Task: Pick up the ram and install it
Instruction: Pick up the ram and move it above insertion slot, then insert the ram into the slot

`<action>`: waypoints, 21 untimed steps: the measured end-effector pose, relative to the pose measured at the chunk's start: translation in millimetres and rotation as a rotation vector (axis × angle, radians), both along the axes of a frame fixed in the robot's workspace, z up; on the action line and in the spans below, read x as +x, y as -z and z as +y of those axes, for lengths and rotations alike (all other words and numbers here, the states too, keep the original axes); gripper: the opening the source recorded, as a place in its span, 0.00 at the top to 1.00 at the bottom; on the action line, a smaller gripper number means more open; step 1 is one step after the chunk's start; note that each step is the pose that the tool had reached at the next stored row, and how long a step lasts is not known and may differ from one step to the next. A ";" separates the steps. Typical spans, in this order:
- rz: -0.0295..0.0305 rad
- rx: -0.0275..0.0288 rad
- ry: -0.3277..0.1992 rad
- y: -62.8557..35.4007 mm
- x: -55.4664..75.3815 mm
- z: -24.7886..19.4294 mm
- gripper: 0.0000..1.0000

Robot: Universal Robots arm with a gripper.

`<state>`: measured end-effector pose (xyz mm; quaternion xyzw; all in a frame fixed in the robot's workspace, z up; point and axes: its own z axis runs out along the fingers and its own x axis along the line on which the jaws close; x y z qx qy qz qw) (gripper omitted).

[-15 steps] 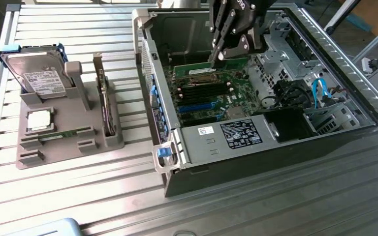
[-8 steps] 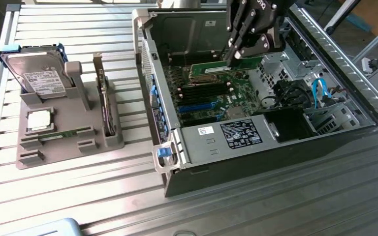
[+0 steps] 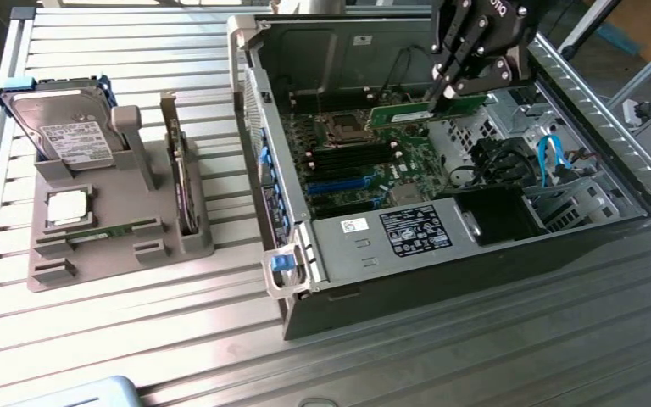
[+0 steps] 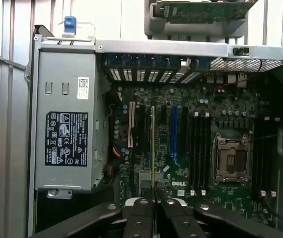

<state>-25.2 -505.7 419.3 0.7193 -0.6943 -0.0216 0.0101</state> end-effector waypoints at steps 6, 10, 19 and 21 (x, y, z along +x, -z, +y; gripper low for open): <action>0.0001 -0.0003 0.001 0.0 10.1 0.0 0.88; 0.0000 -0.0002 0.001 0.1 11.0 0.0 0.88; 0.0000 -0.0002 0.001 0.2 13.1 0.1 0.88; 0.0000 -0.0003 0.001 1.5 13.1 0.1 0.88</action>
